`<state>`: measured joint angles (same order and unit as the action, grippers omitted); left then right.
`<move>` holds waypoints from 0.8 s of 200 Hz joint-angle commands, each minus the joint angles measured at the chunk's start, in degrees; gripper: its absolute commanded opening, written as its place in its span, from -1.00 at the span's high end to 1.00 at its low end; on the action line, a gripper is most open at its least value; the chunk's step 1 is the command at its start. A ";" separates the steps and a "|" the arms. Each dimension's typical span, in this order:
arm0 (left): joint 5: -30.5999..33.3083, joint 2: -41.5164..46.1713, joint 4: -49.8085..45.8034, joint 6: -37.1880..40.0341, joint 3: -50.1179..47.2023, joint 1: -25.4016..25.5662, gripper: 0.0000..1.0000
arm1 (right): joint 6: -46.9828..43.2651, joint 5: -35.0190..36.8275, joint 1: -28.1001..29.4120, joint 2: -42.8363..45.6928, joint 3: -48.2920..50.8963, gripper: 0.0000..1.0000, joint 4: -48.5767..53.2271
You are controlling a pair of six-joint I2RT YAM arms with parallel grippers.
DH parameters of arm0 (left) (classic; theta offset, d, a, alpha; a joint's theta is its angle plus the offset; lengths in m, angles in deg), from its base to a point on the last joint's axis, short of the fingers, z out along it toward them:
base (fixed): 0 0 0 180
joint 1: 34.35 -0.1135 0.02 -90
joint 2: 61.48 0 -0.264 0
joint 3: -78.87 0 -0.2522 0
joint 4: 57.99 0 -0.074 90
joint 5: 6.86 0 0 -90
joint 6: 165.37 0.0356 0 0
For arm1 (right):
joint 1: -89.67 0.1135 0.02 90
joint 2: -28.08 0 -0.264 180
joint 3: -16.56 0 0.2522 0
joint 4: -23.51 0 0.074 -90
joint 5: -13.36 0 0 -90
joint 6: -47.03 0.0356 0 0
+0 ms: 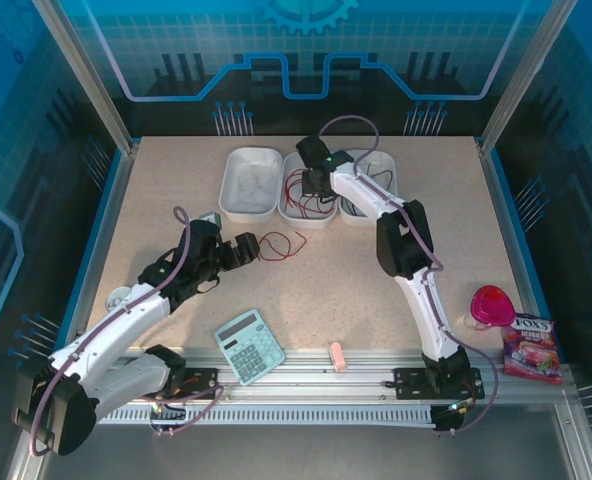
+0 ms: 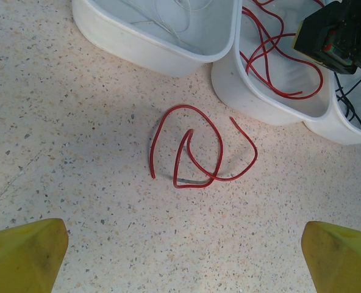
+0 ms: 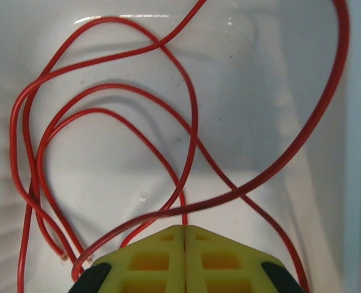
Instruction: Untangle the cables
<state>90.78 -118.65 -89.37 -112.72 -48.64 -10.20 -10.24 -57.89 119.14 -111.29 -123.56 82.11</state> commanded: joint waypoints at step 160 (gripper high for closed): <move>5.54 3.04 -10.35 -2.74 1.82 -8.68 -0.99 | -3.16 1.28 23.74 19.30 18.29 -0.17 6.35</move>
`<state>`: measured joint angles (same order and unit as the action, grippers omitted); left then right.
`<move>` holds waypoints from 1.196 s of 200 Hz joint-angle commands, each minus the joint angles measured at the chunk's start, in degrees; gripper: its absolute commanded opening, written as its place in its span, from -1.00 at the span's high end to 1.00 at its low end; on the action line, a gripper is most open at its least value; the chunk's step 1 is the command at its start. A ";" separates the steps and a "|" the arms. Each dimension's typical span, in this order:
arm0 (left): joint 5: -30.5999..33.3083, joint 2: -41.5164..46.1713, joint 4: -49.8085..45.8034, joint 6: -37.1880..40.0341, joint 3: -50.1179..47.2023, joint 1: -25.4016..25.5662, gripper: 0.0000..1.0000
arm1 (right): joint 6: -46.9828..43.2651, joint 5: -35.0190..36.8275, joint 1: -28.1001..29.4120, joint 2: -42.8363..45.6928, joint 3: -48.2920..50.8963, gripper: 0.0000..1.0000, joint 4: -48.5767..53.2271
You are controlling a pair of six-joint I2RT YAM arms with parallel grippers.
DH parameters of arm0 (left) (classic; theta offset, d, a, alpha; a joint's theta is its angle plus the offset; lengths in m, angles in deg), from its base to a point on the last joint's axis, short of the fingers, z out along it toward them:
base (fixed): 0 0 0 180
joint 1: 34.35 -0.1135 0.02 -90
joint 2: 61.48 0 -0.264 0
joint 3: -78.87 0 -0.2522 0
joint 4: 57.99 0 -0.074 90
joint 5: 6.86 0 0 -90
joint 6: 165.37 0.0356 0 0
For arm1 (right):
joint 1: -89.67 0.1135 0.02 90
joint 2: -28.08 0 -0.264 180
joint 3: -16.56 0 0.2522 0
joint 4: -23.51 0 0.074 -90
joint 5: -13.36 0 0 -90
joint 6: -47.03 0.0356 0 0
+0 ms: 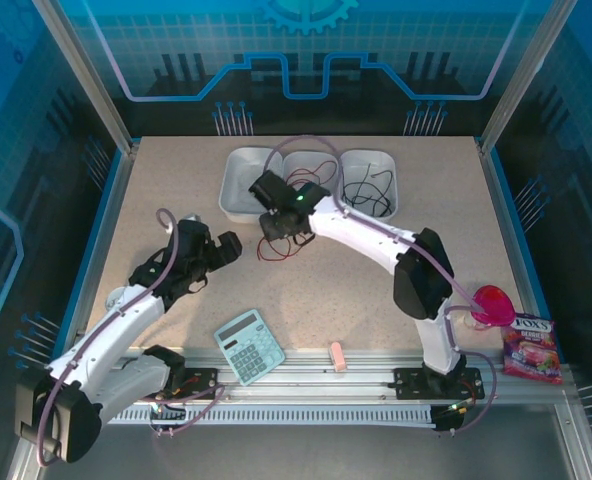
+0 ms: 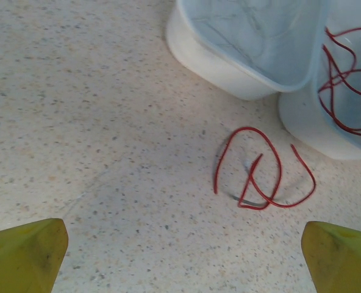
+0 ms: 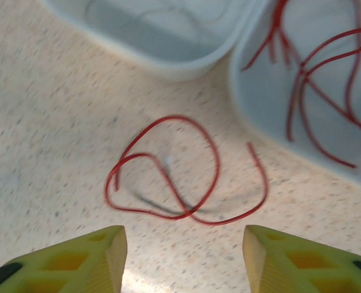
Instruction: Untangle the cables
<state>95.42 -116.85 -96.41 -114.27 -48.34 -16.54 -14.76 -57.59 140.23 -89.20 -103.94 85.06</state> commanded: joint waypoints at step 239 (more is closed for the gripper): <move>-2.49 4.40 -1.62 -2.68 -2.95 -6.14 -0.98 | -1.60 2.48 2.06 -19.13 -16.01 0.93 7.94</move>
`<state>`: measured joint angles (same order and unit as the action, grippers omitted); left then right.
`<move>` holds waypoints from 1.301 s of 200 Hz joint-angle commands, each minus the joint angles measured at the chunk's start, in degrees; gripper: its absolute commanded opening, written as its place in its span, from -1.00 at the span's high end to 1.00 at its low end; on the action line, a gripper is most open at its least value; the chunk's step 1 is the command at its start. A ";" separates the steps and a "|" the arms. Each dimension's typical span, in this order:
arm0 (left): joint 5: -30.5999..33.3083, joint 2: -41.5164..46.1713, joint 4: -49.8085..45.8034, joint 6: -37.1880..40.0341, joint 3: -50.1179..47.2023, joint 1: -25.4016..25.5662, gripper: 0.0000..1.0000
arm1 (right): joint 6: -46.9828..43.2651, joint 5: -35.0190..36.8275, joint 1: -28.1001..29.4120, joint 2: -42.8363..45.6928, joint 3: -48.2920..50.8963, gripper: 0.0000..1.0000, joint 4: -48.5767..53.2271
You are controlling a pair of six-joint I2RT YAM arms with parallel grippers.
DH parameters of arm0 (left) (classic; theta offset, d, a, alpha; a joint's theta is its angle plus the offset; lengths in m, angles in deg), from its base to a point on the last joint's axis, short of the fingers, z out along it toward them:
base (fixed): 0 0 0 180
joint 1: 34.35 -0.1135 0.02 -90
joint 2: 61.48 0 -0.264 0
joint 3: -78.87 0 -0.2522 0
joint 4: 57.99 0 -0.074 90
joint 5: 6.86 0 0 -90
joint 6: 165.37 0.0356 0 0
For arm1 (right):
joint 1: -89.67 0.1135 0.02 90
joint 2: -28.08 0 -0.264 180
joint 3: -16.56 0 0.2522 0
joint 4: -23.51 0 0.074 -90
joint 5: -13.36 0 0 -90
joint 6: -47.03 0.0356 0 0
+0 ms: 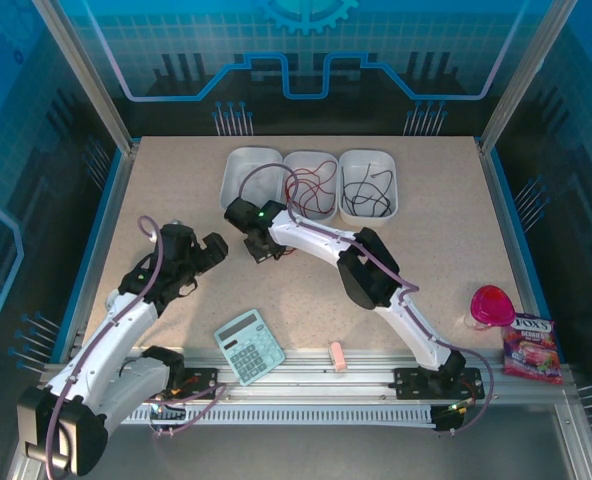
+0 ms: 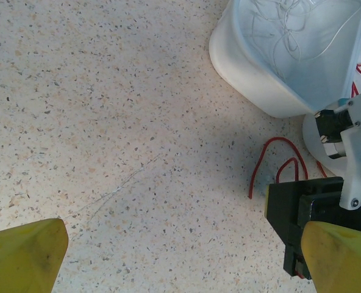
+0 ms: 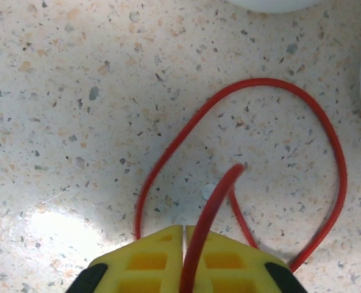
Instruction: Untangle the cables
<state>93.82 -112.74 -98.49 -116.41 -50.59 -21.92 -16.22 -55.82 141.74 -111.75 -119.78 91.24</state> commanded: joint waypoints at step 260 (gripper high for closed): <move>-3.81 -1.12 1.78 1.43 0.84 -0.78 -0.99 | -19.78 7.34 -7.59 16.38 -5.43 1.00 -0.40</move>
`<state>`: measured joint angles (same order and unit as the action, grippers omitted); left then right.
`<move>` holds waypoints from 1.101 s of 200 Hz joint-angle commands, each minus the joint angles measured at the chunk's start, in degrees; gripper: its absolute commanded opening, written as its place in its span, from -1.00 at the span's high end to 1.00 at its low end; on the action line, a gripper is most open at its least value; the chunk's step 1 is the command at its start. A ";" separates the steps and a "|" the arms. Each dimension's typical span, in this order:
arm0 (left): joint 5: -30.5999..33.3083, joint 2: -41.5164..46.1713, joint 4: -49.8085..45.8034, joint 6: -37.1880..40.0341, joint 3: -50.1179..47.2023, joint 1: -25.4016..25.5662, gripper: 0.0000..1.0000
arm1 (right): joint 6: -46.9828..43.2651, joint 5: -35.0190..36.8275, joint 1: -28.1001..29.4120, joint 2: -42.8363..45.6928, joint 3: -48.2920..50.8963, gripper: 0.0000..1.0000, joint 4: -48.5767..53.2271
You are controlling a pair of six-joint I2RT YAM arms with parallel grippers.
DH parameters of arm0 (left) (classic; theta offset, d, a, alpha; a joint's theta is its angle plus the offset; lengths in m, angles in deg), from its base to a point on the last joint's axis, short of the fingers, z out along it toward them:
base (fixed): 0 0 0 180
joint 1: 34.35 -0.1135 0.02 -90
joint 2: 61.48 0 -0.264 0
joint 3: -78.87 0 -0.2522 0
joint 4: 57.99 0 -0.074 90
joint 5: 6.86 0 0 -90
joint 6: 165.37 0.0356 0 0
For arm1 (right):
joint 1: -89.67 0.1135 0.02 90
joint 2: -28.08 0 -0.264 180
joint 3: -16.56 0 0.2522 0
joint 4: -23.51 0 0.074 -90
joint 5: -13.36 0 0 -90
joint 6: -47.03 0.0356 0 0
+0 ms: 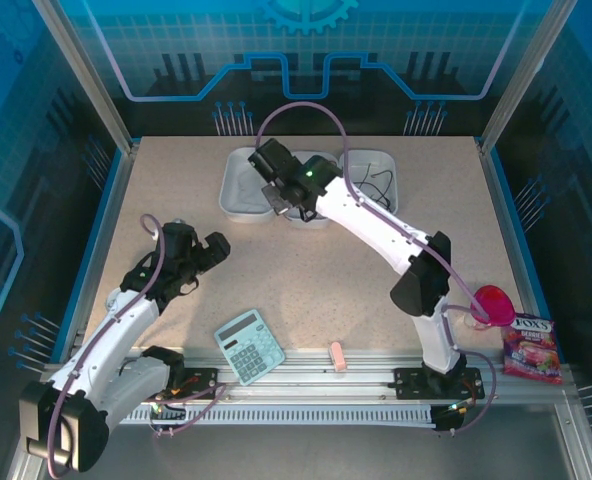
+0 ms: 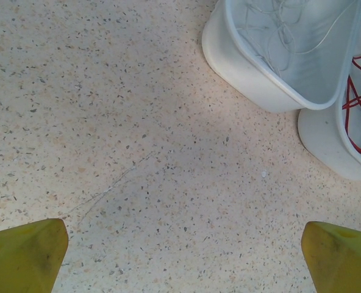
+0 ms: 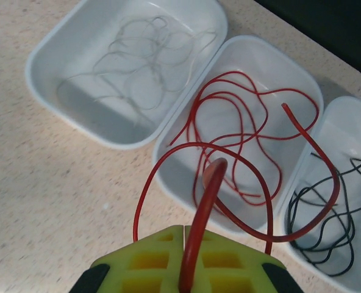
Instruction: Untangle the cables
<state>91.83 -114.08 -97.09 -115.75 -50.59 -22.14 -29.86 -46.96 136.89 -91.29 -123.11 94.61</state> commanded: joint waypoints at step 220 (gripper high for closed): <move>-1.19 2.69 -1.54 2.64 2.29 -0.58 -0.98 | -8.07 -10.42 -10.67 -12.86 -7.14 -0.02 -6.60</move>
<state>90.17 -112.74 -97.18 -115.30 -50.52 -22.14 -39.61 -57.61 125.98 -111.58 -132.72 87.26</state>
